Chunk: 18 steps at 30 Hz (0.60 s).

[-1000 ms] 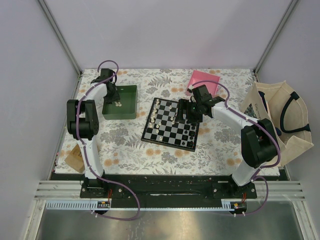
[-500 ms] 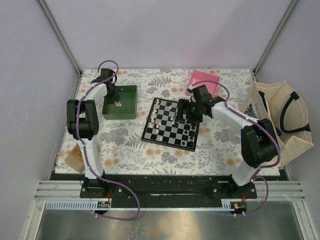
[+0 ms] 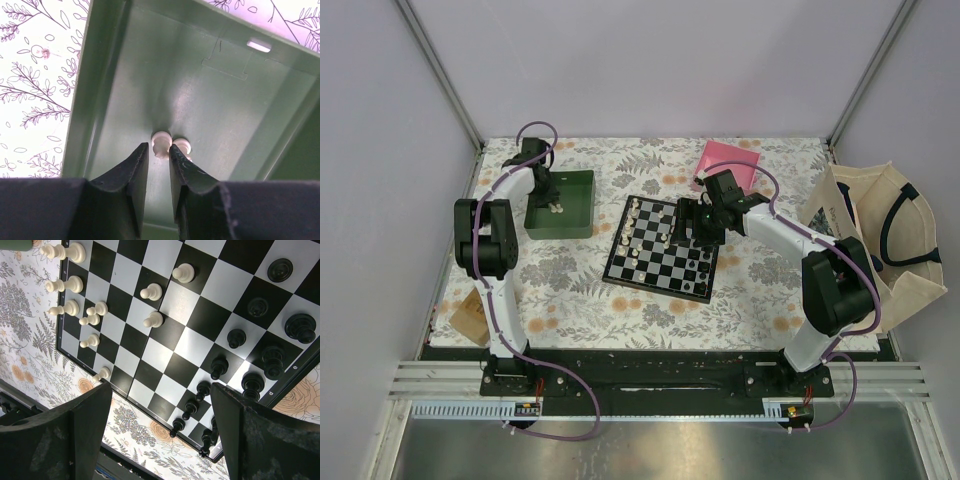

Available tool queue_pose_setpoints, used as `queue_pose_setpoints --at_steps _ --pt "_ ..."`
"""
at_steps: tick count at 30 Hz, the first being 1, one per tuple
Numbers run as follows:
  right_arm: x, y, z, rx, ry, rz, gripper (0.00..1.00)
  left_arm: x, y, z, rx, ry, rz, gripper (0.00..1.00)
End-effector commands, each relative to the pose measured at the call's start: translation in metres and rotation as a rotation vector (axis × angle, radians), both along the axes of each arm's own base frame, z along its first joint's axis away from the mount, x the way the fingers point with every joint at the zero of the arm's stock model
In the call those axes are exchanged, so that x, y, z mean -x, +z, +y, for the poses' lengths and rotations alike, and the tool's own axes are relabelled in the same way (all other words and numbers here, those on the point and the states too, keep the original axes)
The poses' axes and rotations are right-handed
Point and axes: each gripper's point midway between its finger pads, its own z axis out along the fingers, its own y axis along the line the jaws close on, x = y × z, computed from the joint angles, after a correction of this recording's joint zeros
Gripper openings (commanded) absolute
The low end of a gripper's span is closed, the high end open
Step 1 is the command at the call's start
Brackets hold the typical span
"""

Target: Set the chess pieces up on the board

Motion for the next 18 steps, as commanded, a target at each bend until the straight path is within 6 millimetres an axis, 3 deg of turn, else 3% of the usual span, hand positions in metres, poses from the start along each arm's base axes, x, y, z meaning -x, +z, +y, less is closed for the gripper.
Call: queue_pose_setpoints --at_steps 1,8,15,18 --pt "-0.008 0.014 0.004 -0.02 0.012 -0.028 0.89 -0.01 0.008 -0.002 0.022 -0.003 -0.031 0.26" --pt "-0.009 0.013 0.004 -0.018 0.011 -0.029 0.89 -0.008 0.007 -0.002 0.021 -0.008 -0.027 0.2" --pt "-0.009 0.014 0.004 -0.022 0.009 -0.026 0.89 -0.004 0.011 0.0 0.004 -0.012 -0.031 0.0" --pt "-0.009 0.014 0.004 -0.022 0.01 -0.028 0.89 -0.001 0.021 0.007 -0.026 0.001 -0.052 0.0"
